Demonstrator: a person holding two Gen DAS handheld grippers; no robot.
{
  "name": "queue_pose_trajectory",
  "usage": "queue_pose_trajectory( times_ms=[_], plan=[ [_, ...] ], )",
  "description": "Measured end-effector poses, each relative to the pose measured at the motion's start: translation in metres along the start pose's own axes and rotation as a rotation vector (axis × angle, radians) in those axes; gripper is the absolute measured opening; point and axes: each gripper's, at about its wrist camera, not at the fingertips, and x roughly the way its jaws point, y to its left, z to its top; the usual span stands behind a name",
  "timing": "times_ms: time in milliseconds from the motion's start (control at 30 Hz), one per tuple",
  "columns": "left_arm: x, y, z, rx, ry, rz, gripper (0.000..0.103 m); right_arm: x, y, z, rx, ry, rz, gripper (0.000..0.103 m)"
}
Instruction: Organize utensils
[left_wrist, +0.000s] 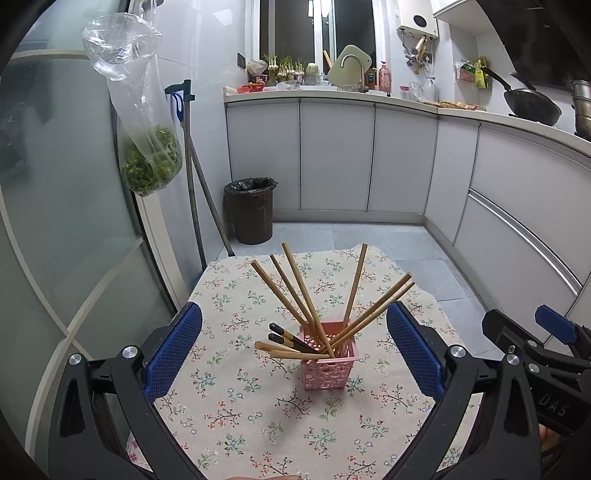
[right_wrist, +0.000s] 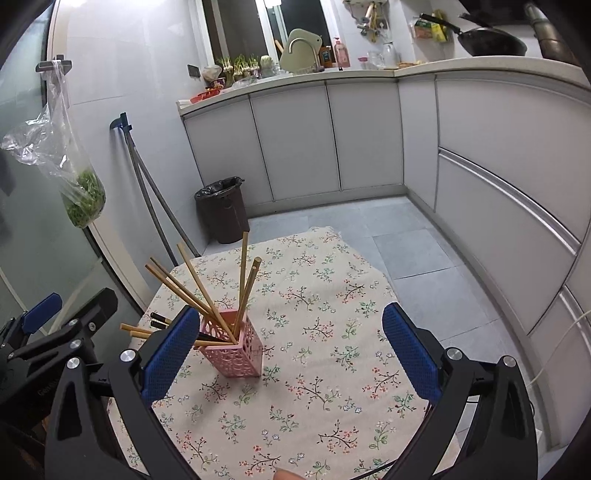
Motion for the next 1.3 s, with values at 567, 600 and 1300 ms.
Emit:
queue_pose_trajectory(
  times_ms=[567, 600, 1300],
  plan=[
    [-0.001, -0.004, -0.001, 0.024, 0.008, 0.022, 0.096, 0.003, -0.005, 0.001, 0.003, -0.008, -0.073, 0.096],
    [-0.001, -0.004, -0.001, 0.024, 0.008, 0.024, 0.096, 0.003, -0.006, 0.001, 0.005, -0.007, -0.079, 0.096],
    [0.001, 0.0, -0.002, 0.031, 0.02, 0.037, 0.096, 0.011, -0.004, -0.001, -0.006, 0.015, -0.11, 0.096]
  ],
)
